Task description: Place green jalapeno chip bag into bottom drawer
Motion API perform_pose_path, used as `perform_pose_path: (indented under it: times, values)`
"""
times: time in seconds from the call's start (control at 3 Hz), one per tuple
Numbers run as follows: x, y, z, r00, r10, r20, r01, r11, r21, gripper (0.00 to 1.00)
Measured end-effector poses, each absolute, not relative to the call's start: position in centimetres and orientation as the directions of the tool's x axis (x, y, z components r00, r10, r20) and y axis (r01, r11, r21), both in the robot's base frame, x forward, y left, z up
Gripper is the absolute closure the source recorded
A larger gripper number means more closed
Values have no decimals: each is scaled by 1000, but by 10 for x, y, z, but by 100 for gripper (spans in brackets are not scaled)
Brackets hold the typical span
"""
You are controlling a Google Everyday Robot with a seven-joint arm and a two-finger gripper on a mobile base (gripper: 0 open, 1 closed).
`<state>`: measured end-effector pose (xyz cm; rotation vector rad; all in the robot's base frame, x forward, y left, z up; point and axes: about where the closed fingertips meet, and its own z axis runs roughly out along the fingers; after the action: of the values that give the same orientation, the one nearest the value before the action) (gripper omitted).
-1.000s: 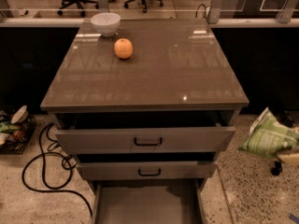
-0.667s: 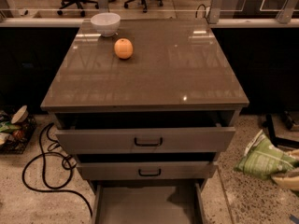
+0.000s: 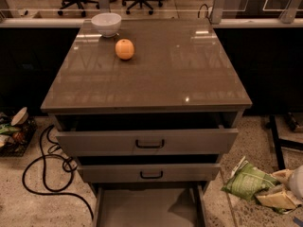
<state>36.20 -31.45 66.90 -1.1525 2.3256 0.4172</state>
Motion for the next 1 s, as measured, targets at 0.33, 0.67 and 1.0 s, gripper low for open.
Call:
perform_pose_path:
  times: [0.33, 0.67, 1.0]
  values:
    - [362, -314, 669, -512, -648, -564, -804, 593, 48, 100]
    - [367, -303, 639, -527, -672, -521, -808, 586, 62, 100]
    - [365, -272, 548, -542, -676, -499, -819, 559, 132, 100]
